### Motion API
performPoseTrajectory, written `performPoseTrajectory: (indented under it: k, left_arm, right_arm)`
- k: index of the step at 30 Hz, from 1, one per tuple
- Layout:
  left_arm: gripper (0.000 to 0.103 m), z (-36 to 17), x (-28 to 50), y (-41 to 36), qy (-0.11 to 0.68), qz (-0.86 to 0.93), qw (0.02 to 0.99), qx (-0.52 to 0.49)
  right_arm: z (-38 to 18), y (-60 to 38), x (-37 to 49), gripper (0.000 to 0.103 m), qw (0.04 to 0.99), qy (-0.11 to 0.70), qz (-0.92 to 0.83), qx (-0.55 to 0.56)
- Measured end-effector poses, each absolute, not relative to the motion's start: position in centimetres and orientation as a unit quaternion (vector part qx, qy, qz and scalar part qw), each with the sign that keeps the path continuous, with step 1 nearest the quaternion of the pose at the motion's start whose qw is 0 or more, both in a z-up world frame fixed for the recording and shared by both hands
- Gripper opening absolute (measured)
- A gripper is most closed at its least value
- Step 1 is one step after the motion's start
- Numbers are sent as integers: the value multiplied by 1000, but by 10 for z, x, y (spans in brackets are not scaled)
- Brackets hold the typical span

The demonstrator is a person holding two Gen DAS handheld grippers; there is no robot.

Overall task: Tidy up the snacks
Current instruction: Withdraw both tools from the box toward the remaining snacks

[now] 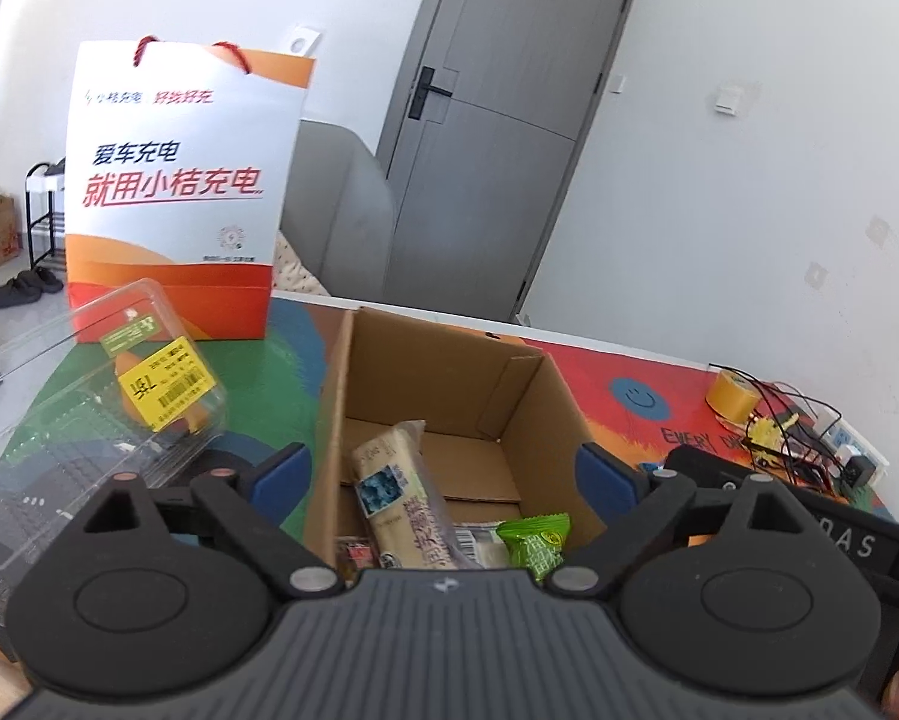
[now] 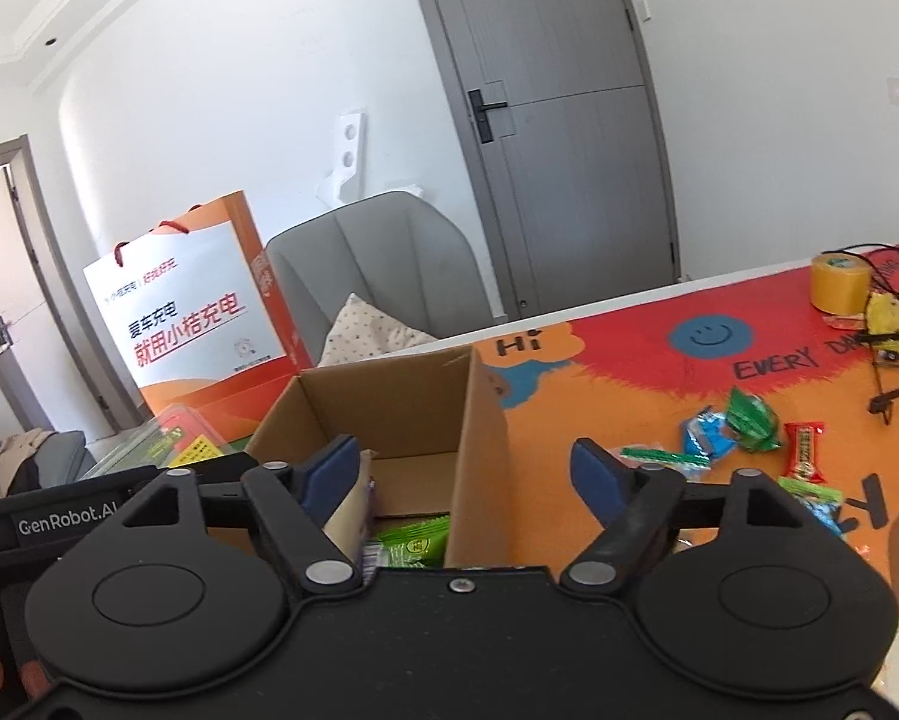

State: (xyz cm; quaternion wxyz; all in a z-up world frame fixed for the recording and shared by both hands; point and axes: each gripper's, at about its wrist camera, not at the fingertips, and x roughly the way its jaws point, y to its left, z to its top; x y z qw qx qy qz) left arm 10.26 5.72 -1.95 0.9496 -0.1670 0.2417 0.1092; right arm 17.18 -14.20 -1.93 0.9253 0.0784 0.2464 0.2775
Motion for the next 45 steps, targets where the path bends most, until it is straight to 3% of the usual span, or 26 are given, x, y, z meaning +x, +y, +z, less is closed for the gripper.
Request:
performPoseTrajectory:
  k: [11,45]
  left_arm:
    - [99,-20,105,21,240,76,958,-138]
    - [98,-50,106,-67,266,13,957,-114]
  right_arm:
    - [-28,-191,165,103,938,227,241,103]
    - [-67,-310,140,103,951,220,176,124]
